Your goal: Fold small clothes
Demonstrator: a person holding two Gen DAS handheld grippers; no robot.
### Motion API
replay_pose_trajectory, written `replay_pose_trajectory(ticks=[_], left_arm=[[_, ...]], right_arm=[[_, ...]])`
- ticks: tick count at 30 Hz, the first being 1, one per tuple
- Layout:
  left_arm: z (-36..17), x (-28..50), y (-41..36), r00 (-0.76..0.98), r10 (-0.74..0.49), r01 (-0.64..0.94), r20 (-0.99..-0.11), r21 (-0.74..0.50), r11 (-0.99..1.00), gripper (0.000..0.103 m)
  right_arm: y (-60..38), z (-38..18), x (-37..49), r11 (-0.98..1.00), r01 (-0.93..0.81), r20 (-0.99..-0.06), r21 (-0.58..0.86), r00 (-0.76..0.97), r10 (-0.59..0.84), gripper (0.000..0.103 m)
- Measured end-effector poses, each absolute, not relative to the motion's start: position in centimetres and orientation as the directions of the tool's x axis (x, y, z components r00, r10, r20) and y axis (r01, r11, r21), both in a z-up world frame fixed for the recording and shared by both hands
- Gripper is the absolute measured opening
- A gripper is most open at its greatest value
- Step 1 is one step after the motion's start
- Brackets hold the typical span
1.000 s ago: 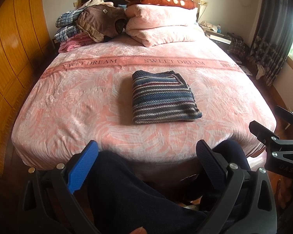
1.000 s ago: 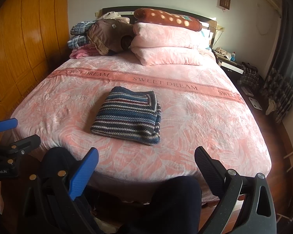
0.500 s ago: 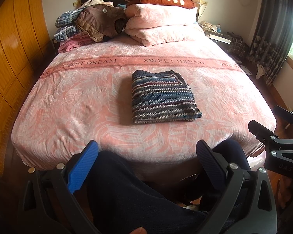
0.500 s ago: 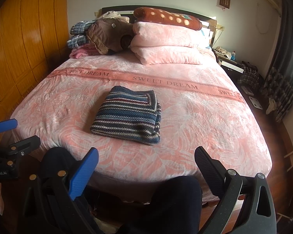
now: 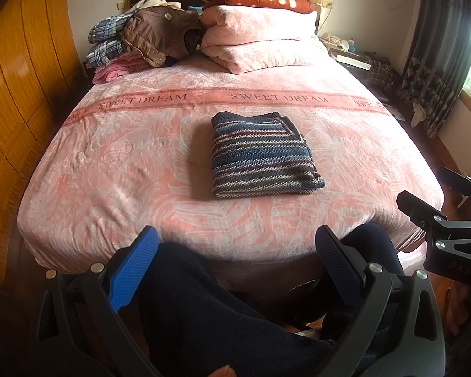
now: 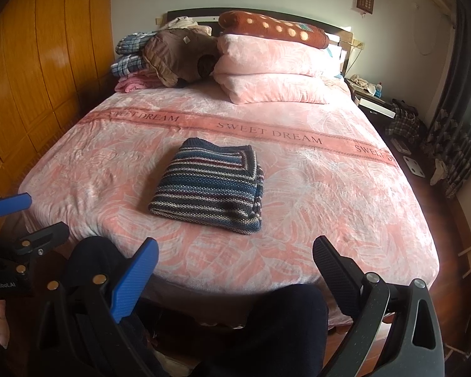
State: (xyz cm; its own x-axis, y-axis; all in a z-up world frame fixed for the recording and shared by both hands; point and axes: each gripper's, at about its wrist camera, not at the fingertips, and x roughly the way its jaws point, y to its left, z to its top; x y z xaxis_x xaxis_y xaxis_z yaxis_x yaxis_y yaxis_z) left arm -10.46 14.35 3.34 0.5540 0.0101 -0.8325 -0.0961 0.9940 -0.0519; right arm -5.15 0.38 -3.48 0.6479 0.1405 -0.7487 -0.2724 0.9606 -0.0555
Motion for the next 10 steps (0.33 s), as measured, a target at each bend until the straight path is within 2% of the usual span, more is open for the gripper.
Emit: replay_pose_trajectory(ticks=[10], left_arm=[[2.76,-10.38,14.14,0.555,-0.003,-0.075,-0.832,-0.054,0.996,0.1]], right_arm=[[0.47,-2.9,-5.16,0.963,-0.264,-0.747,-0.06,0.651,0.132,0.099]])
